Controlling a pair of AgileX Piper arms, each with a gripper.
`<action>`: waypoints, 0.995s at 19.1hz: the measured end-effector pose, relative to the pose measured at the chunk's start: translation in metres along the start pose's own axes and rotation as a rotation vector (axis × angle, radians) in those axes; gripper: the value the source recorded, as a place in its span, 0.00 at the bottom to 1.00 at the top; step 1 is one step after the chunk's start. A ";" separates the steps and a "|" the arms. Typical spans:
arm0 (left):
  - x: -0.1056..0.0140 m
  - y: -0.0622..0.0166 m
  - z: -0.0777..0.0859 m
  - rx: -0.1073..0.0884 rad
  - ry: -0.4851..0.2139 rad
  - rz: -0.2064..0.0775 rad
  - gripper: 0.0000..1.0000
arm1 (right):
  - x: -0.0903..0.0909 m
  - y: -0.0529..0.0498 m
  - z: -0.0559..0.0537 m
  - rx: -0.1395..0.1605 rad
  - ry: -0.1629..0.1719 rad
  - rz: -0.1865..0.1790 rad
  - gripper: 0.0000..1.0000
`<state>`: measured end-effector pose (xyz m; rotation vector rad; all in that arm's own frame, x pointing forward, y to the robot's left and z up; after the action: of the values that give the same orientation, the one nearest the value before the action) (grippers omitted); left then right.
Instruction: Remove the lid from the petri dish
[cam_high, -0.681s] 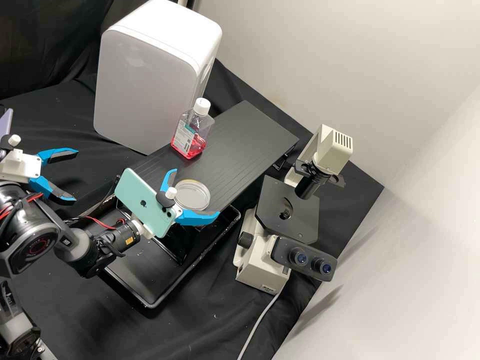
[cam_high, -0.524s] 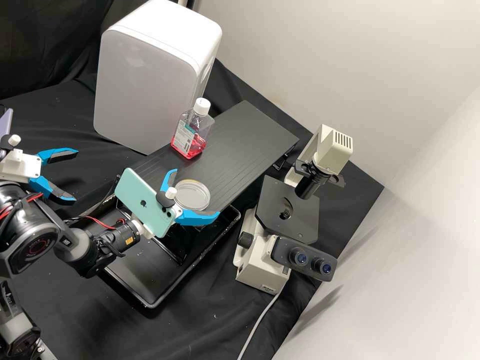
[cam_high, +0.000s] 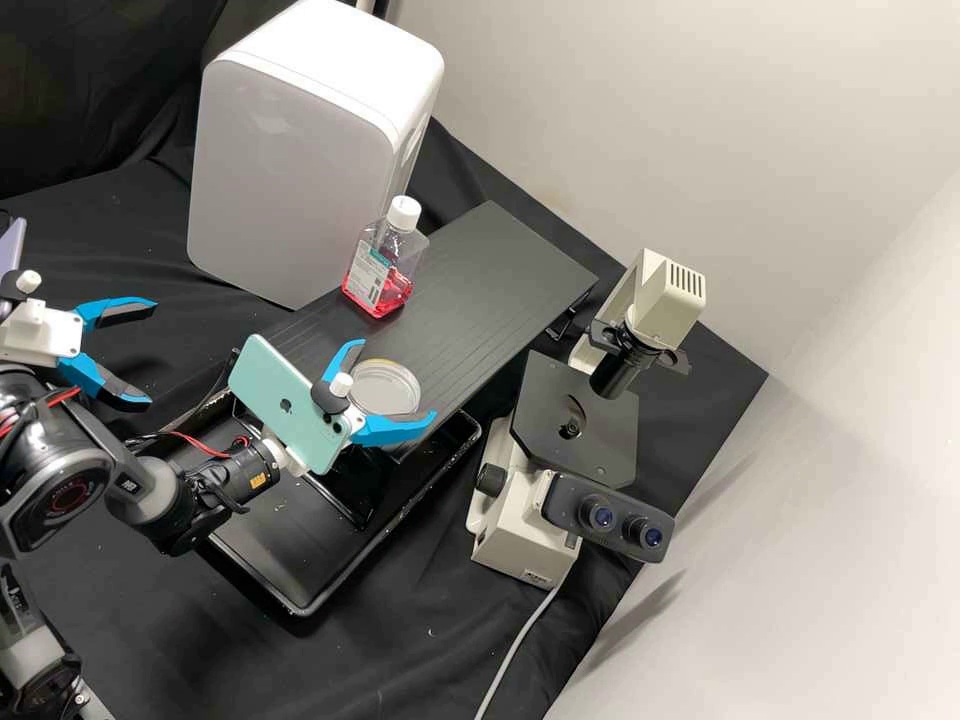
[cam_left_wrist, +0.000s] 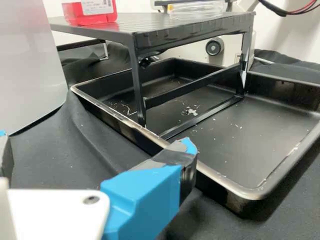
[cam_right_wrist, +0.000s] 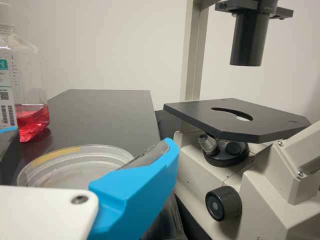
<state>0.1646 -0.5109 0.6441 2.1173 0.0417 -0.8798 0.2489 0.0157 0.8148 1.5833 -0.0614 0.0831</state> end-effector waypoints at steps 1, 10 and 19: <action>0.000 -0.0001 0.000 0.000 -0.002 0.000 1.00 | 0.000 0.000 0.000 0.000 0.000 0.000 0.00; 0.000 -0.0001 0.000 0.000 -0.002 0.000 1.00 | 0.000 0.000 0.000 0.000 0.000 0.000 0.00; 0.000 -0.0001 0.000 0.000 -0.002 0.000 1.00 | 0.000 0.000 0.000 0.000 0.000 0.000 1.00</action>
<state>0.1642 -0.5111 0.6439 2.1170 0.0410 -0.8819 0.2489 0.0157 0.8148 1.5833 -0.0614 0.0831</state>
